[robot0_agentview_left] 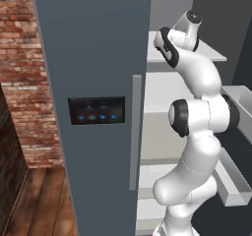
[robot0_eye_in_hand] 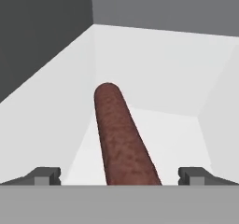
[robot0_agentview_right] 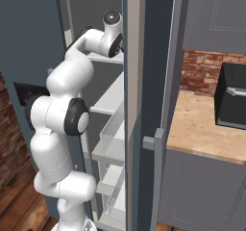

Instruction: Retrieve the sausage and cheese from the fridge and place them on the cutting board on the counter.

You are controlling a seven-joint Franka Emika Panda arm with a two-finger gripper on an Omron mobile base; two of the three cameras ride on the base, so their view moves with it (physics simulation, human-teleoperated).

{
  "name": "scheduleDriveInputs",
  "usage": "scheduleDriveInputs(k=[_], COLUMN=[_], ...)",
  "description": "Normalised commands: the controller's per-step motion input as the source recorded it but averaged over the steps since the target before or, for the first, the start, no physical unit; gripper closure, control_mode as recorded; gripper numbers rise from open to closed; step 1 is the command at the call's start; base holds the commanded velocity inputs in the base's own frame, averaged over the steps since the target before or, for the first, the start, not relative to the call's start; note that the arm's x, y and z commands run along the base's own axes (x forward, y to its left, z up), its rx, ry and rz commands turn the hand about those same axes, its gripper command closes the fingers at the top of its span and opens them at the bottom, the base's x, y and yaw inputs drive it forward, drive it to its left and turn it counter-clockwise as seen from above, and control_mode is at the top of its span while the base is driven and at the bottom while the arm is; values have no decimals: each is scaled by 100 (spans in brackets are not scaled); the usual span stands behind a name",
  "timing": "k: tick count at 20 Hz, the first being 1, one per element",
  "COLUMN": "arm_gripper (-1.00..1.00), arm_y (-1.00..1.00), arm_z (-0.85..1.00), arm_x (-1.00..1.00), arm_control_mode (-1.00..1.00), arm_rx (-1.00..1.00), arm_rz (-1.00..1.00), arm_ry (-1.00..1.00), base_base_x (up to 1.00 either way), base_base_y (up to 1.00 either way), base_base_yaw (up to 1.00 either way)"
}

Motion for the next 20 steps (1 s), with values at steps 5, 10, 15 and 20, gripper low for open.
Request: scheduleDriveInputs(k=[5, 10, 15, 20], arm_gripper=[-100, -100, -100, 100], arm_y=[-1, 0, 0, 0], arm_z=[0, -16, -33, -24], arm_x=[15, 0, 0, 1], arm_control_mode=[-100, -100, -100, -100], arm_rx=[-5, -2, 0, 0], arm_rz=[0, 0, 0, 0], arm_ry=[1, 3, 7, 5], base_base_x=[0, 0, 0, 0], base_base_y=[0, 0, 0, 0], base_base_yaw=[0, 0, 0, 0])
